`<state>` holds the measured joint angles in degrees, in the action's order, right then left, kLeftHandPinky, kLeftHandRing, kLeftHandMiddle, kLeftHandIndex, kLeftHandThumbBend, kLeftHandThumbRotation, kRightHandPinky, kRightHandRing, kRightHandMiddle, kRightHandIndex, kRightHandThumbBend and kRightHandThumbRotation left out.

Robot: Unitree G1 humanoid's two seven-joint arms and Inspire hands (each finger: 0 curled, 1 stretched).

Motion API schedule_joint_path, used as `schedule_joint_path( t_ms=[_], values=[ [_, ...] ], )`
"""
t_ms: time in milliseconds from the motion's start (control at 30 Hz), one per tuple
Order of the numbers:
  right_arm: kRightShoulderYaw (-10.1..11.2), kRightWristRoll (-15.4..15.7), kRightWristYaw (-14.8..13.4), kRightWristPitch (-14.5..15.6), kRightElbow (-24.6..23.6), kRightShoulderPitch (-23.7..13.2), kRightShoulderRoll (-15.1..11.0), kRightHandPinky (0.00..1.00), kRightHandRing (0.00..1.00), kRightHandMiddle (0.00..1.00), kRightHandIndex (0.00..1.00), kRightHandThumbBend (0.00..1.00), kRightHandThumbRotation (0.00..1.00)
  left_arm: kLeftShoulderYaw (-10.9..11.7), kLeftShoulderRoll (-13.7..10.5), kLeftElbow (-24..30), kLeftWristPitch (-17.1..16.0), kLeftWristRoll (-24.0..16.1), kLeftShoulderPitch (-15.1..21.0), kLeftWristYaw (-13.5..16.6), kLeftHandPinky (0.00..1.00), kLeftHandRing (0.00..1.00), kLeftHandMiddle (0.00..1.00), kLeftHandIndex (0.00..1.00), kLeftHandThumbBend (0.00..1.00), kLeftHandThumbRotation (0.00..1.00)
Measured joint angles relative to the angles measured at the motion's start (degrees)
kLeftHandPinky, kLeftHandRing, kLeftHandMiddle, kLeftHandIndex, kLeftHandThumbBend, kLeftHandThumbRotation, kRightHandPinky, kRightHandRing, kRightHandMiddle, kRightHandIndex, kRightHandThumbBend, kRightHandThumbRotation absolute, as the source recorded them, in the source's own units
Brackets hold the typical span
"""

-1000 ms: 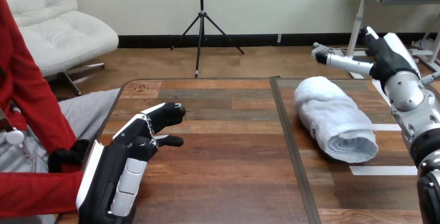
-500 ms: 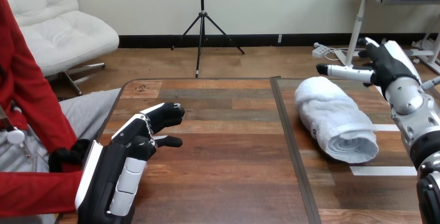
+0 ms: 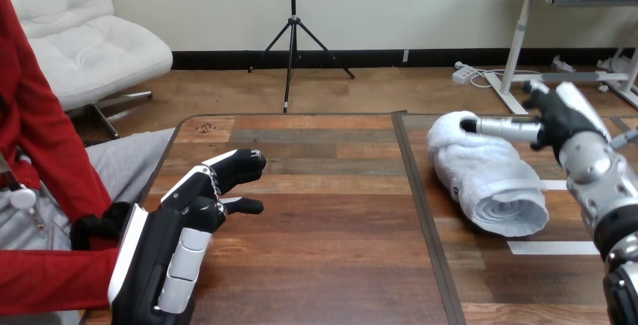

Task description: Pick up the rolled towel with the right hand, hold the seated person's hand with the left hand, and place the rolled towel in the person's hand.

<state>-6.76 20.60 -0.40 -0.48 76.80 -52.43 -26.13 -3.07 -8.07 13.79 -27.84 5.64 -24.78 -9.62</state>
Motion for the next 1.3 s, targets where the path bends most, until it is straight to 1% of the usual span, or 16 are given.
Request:
schedule_joint_path(
  t_ms=[100,233,433,733,933,967,1033,1300],
  values=[
    [-0.2,0.0,0.0,0.3,0.0,0.7,0.1,0.90,1.00,1.00,1.00,1.00,0.49,0.0,0.0,0.0,0.0,0.0,0.0,0.0,0.65,0.81,0.78,0.74,0.79,1.00],
    [-0.4,0.1,0.1,1.5,0.0,1.4,0.5,0.90,1.00,1.00,1.00,1.00,0.47,0.0,0.0,0.0,0.0,0.0,0.0,0.0,0.65,0.81,0.78,0.74,0.79,1.00],
    [-1.2,0.1,0.7,2.7,0.0,2.2,0.9,0.93,1.00,1.00,1.00,1.00,0.48,0.0,0.0,0.0,0.0,0.0,0.0,0.0,0.66,0.81,0.78,0.74,0.80,1.00],
    [-2.8,1.5,1.4,2.9,0.0,3.4,1.5,0.95,1.00,1.00,1.00,1.00,0.51,0.0,0.0,0.1,0.1,0.0,0.0,0.0,0.67,0.81,0.78,0.74,0.80,1.00],
    [-4.2,2.8,1.7,3.0,0.0,4.1,1.6,0.93,1.00,1.00,1.00,1.00,0.53,0.2,0.0,0.2,0.1,-0.2,0.0,0.1,0.69,0.81,0.79,0.75,0.81,1.00],
    [-4.4,2.9,1.7,3.1,0.0,4.2,1.6,0.95,1.00,1.00,1.00,1.00,0.54,0.2,0.0,0.2,0.1,-0.3,0.0,0.1,0.69,0.82,0.79,0.75,0.82,1.00],
    [-4.7,3.4,1.9,3.4,0.0,4.4,1.7,0.97,1.00,1.00,1.00,1.00,0.55,0.3,0.0,0.3,0.2,-0.4,-0.1,0.1,0.69,0.82,0.79,0.75,0.82,1.00],
    [-6.1,4.5,2.1,3.5,0.0,5.5,1.8,0.99,1.00,1.00,1.00,1.00,0.54,0.9,-0.1,0.5,0.5,-0.7,-0.2,0.1,0.72,0.83,0.80,0.75,0.82,1.00]
  ],
)
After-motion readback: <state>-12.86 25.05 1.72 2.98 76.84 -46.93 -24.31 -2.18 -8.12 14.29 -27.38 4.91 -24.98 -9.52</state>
